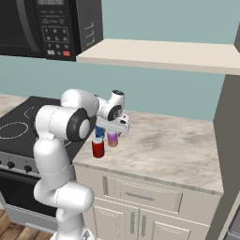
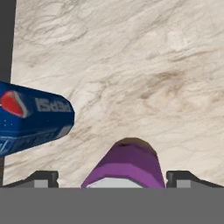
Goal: Four empty soda cans are scattered around the kitchen. Gather all the cans and cluster them next to the stove for recycling.
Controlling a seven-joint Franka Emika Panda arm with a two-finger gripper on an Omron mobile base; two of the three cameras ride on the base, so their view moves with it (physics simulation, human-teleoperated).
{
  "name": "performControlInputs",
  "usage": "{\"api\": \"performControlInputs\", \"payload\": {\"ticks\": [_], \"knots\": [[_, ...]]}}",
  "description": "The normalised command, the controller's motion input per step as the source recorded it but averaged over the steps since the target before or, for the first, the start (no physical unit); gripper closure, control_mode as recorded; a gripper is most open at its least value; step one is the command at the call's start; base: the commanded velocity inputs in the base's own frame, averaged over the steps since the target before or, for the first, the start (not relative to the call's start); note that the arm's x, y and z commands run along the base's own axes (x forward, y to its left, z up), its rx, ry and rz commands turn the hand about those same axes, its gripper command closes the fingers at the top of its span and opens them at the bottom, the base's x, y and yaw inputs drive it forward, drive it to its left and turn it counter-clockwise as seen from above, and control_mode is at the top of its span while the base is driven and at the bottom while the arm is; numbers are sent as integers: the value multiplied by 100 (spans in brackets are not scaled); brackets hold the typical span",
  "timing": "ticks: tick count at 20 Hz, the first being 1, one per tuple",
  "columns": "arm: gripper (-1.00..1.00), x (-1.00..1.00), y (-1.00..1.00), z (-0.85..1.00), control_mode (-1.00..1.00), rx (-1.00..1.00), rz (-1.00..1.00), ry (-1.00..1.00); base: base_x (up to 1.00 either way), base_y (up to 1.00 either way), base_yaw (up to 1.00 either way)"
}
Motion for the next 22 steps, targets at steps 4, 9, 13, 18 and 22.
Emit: {"api": "performControlInputs", "payload": {"ticks": [4,9,13,18,22], "knots": [[-100,-10,5,22,-100,0,0,-14,0,0,0],[-100,-7,4,31,-100,-4,0,-11,0,0,0],[-100,-2,0,32,-100,-12,0,-12,0,0,0],[-100,-18,0,29,-100,-10,-1,-7,0,0,0],[-100,-39,0,20,-100,-3,-6,0,0,0,0]]}}
